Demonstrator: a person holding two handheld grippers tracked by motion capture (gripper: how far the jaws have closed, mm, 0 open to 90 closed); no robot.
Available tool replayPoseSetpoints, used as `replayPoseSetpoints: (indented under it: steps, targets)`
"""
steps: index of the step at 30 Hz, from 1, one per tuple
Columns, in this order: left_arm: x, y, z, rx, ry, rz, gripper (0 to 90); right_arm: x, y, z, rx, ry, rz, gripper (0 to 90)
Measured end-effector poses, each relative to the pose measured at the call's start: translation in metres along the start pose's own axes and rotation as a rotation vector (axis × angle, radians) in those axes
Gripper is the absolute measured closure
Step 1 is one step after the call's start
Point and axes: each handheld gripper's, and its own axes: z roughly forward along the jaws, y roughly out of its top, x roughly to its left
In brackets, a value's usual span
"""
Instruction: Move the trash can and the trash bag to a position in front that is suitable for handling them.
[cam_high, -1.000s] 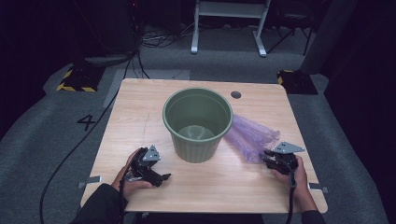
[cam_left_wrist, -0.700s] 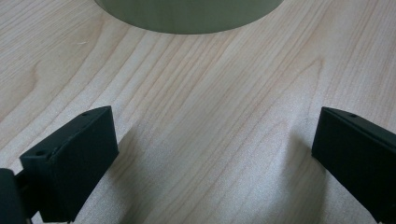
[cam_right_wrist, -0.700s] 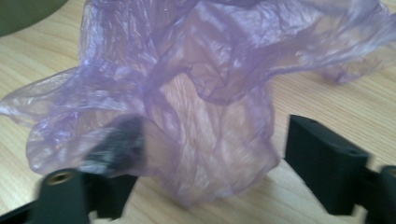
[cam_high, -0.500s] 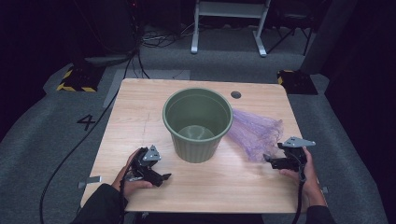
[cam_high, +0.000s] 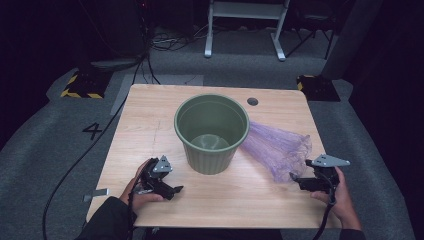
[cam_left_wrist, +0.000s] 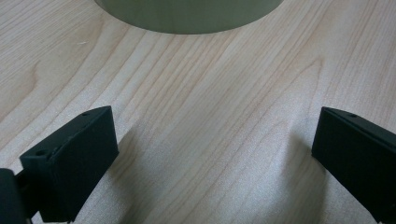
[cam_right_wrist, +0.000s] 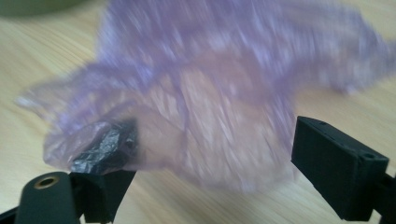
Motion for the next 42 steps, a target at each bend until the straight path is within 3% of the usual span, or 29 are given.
replayPoseSetpoints:
  steps: [1, 6, 9, 12, 20, 22, 25, 30, 42]
  targets:
    - [0.0, 0.0, 0.0, 0.0, 0.0, 0.0, 0.0, 0.002, 0.001, -0.003, -0.027, 0.026, 0.0, 15.4]
    - [0.0, 0.0, 0.0, 0.0, 0.0, 0.0, 0.0, 0.014, 0.009, -0.007, -0.061, 0.045, -0.048, 18.2]
    - [-0.001, 0.0, 0.0, -0.001, 0.002, -0.003, 0.1, 0.027, 0.015, 0.0, -0.038, 0.026, -0.101, 21.1]
    - [-0.003, 0.0, 0.0, 0.0, 0.0, 0.004, 0.3, 0.031, 0.015, 0.007, -0.029, 0.018, -0.107, 24.9]
    - [-0.002, 0.0, 0.001, -0.001, -0.01, 0.007, 0.2, 0.024, 0.003, 0.027, -0.018, 0.021, -0.072, 65.2]
    - [-0.002, 0.001, 0.001, -0.002, -0.013, 0.01, 0.2, 0.024, 0.001, 0.027, -0.026, 0.015, -0.083, 77.4]
    - [-0.002, 0.001, 0.001, -0.003, -0.015, 0.01, 0.2, 0.024, 0.001, 0.022, -0.061, 0.0, -0.1, 87.3]
    - [-0.001, 0.001, 0.001, -0.002, -0.017, 0.011, 0.2, 0.022, 0.003, 0.013, -0.121, -0.033, -0.105, 89.6]
    - [-0.001, 0.001, 0.001, -0.003, -0.021, 0.015, 0.3, 0.01, -0.011, 0.009, -0.085, -0.04, -0.06, 90.0]
